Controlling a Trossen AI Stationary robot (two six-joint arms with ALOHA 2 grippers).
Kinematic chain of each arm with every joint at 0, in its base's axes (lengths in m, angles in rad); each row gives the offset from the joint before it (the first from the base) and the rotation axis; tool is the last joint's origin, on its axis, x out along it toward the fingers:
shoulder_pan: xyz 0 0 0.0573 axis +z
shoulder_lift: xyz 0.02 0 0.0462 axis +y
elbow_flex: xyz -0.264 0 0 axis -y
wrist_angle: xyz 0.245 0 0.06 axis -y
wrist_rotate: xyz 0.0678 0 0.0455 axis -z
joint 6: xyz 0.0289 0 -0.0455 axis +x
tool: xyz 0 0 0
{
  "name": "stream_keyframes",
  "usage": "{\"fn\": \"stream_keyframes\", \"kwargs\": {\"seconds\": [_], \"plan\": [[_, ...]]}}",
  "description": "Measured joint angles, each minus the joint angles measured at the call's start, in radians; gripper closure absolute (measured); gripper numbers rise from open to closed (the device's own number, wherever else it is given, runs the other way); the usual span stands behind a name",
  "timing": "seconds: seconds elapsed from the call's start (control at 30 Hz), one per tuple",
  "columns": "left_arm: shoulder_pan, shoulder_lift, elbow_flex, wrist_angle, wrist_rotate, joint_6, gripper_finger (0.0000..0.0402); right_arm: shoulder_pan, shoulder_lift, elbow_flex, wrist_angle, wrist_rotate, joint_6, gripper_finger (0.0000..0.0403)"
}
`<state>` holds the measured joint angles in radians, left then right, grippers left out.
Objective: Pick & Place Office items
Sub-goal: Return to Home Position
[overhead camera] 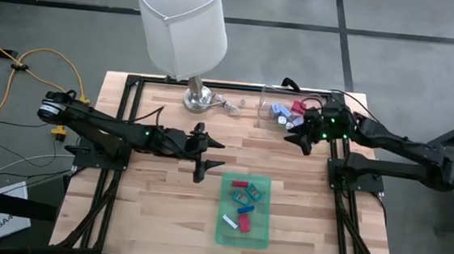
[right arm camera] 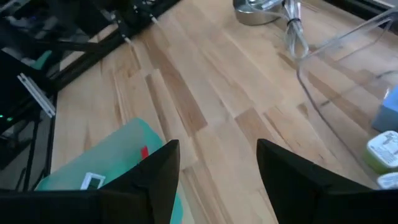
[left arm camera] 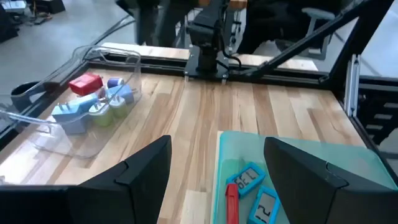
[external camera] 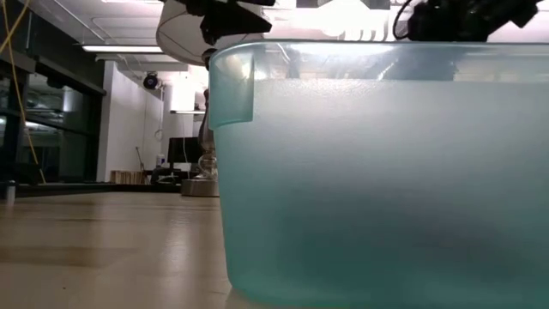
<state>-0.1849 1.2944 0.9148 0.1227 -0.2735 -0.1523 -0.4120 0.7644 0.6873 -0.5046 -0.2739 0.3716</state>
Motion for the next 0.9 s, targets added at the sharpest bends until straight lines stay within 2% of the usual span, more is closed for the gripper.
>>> {"fn": "stream_keyframes", "kwargs": {"seconds": [0.43, 0.53, 0.7, 0.83, 0.9], "plan": [[-0.07, -0.127, -0.176, 0.06, -0.179, -0.064, 0.0151, 0.141, -0.199, -0.264, 0.214, 0.013, 0.142, 0.0201], [-0.093, -0.141, -0.193, 0.069, -0.185, -0.066, 0.0151, 0.17, -0.236, -0.311, 0.263, 0.015, 0.166, 0.0201], [-0.141, -0.156, -0.228, 0.076, -0.29, -0.087, 0.0151, 0.214, -0.291, -0.377, 0.363, 0.016, 0.184, 0.0201], [-0.177, -0.165, -0.255, 0.079, -0.36, -0.108, 0.0151, 0.242, -0.334, -0.41, 0.374, 0.04, 0.185, 0.0201], [-0.191, -0.168, -0.267, 0.096, -0.361, -0.11, 0.0151, 0.257, -0.352, -0.424, 0.381, 0.051, 0.184, 0.0201]]}}
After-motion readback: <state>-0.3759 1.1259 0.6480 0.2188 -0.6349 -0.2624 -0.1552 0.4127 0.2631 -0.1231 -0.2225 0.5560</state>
